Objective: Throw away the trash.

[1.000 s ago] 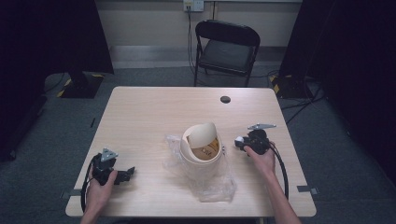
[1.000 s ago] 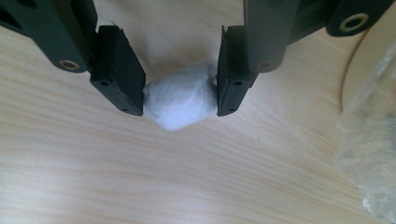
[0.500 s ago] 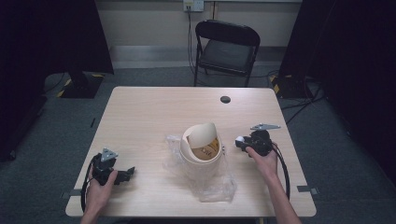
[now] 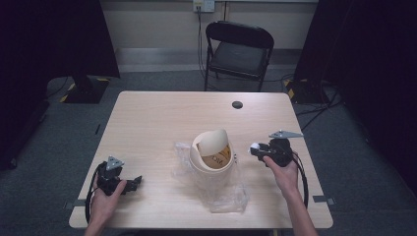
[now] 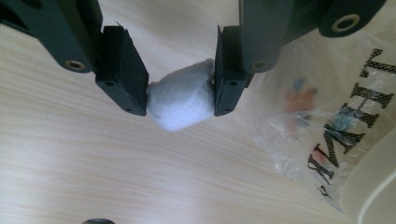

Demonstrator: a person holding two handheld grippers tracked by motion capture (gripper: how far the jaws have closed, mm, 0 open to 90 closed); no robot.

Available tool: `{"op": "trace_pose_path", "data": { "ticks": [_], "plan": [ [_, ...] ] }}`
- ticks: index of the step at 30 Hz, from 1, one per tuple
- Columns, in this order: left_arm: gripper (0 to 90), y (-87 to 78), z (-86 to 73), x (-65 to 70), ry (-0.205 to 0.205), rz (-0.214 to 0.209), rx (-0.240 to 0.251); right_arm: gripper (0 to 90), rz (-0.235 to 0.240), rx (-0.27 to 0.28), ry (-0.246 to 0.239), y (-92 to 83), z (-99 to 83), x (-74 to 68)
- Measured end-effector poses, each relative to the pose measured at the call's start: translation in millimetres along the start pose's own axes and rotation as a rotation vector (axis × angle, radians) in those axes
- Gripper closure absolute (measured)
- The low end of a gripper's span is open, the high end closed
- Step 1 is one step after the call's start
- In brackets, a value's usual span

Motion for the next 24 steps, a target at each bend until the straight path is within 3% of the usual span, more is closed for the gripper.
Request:
{"op": "trace_pose_path", "data": {
  "ticks": [13, 24],
  "plan": [
    [0.0, -0.1, 0.0, 0.0, 0.000, 0.000, 0.000, 56.2, 0.066, 0.046, -0.007, -22.4, 21.3, -29.6],
    [0.0, -0.1, 0.0, -0.1, 0.001, 0.001, 0.000, 56.2, 0.133, 0.103, -0.064, -42.5, 41.3, -63.4]
  ]
}}
Point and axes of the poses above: each handheld gripper's, and its own axes: y roughly forward along the jaws, z roughly out of its top, x roughly to its right, the point moved 10 cm from there along y, roughly forward along the jaws, and after that the axes turned 10 degrees about x, right-handed, at the moved point
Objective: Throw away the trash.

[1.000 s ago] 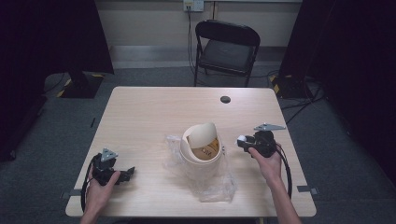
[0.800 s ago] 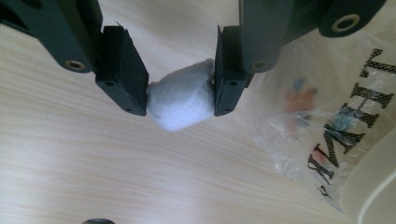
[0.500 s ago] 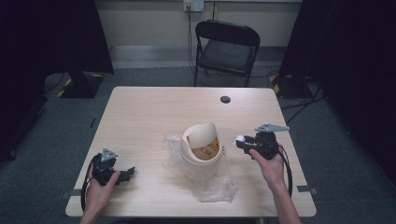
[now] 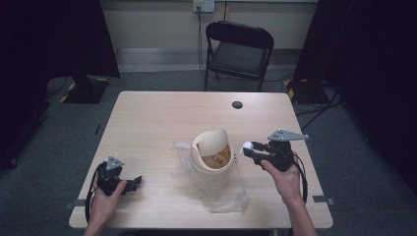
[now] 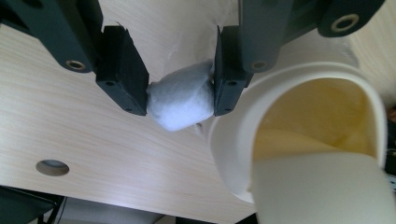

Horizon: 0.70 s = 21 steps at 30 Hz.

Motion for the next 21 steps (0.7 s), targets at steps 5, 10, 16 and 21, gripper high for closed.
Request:
{"op": "trace_pose_path", "data": {
  "ticks": [5, 10, 16, 21],
  "plan": [
    [0.0, 0.1, 0.1, 0.1, -0.001, 0.000, 0.001, 56.2, 0.041, 0.001, -0.010, -4.2, 7.2, -16.1],
    [0.0, 0.0, 0.0, 0.0, 0.000, 0.000, 0.000, 56.2, 0.083, -0.007, -0.039, -3.7, 11.1, -34.3],
    [0.0, 0.1, 0.0, 0.0, -0.001, 0.000, 0.001, 56.1, 0.145, -0.026, -0.057, -0.2, 10.5, -54.3],
    [0.0, -0.1, 0.0, -0.1, 0.000, 0.001, 0.000, 56.0, 0.163, -0.051, -0.084, 13.0, 3.0, -66.4]
  ]
}}
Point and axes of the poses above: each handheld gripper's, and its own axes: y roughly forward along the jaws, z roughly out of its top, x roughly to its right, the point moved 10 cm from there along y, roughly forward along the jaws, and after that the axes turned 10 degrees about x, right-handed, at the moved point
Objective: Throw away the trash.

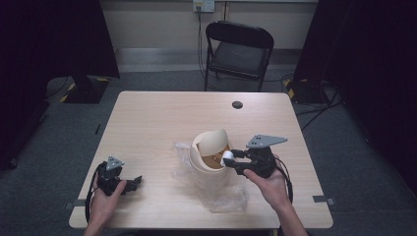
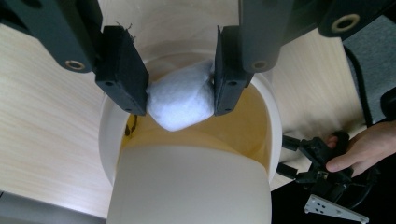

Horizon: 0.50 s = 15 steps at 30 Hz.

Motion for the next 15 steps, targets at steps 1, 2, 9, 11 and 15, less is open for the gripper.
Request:
{"op": "trace_pose_path", "data": {
  "ticks": [1, 2, 9, 11, 15],
  "plan": [
    [0.0, 0.1, 0.0, 0.1, 0.000, -0.001, 0.000, 56.0, 0.000, 0.000, -0.003, 0.8, 0.5, -0.7],
    [0.0, 0.1, 0.1, 0.1, -0.001, -0.001, 0.001, 56.0, 0.004, 0.001, 0.003, 1.1, 1.3, -0.8],
    [0.0, 0.0, 0.0, 0.1, 0.000, -0.001, 0.000, 56.0, 0.023, -0.008, -0.015, 9.6, 2.7, -9.5],
    [0.0, 0.1, 0.1, 0.1, -0.001, 0.000, 0.001, 56.0, 0.034, -0.024, -0.025, 15.6, 2.0, -13.1],
    [0.0, 0.0, 0.0, 0.0, -0.001, 0.000, 0.000, 56.0, 0.028, -0.053, -0.021, 24.7, 1.7, -12.3]
  ]
}}
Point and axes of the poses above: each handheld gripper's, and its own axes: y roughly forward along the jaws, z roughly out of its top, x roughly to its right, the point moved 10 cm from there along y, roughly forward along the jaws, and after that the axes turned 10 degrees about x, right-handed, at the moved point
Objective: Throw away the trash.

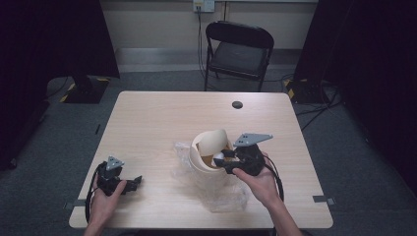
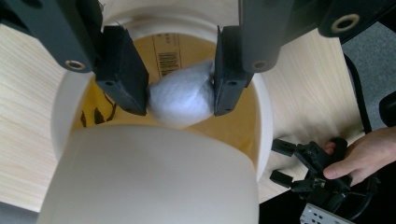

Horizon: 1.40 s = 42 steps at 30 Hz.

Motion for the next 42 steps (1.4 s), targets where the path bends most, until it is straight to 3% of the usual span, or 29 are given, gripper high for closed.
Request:
{"op": "trace_pose_path", "data": {
  "ticks": [17, 27, 36, 42],
  "plan": [
    [0.0, 0.1, 0.1, 0.1, -0.001, 0.000, 0.001, 55.2, -0.029, -0.086, -0.012, 20.9, -5.7, 4.9],
    [0.0, 0.0, 0.0, 0.0, 0.000, 0.000, 0.000, 47.6, -0.043, -0.073, -0.015, 21.1, -1.0, 6.7],
    [0.0, 0.0, 0.0, 0.0, 0.000, 0.000, 0.000, 50.6, -0.031, -0.040, -0.004, 13.5, 0.8, 6.2],
    [0.0, 0.0, 0.0, 0.1, 0.000, -0.001, 0.000, 47.4, -0.017, -0.005, 0.022, 4.5, 3.0, 7.0]
  ]
}}
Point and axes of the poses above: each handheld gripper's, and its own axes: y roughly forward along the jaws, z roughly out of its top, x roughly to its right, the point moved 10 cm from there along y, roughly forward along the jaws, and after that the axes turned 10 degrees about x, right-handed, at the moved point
